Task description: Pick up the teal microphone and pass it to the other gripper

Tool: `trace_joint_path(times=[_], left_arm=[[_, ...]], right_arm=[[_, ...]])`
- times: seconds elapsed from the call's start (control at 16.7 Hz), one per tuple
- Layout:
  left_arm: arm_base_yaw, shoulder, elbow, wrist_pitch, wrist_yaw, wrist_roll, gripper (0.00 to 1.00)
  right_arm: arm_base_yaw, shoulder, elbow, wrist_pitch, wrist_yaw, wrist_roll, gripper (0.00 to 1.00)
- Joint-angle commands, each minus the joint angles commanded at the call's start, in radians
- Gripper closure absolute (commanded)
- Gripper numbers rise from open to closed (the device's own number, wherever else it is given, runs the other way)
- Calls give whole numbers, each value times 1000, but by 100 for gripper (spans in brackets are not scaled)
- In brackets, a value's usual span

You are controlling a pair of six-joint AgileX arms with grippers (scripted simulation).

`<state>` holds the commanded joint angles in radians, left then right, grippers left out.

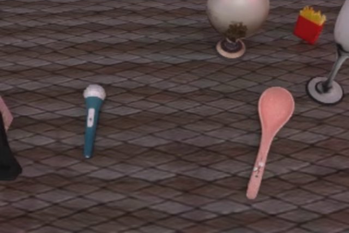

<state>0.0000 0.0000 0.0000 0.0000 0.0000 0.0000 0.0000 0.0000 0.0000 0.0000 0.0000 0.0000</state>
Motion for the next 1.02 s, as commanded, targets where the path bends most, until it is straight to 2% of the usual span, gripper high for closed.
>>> trace_joint_path(times=[0.24, 0.48, 1.02], left_arm=[[-9, 31, 26, -22, 1, -6, 0], [-51, 221, 166, -136, 0, -40, 0], [-193, 1084, 723, -513, -14, -176, 0]], right_arm=[[0, 0, 0, 0, 0, 0, 0], [0, 0, 0, 0, 0, 0, 0], [0, 0, 0, 0, 0, 0, 0]])
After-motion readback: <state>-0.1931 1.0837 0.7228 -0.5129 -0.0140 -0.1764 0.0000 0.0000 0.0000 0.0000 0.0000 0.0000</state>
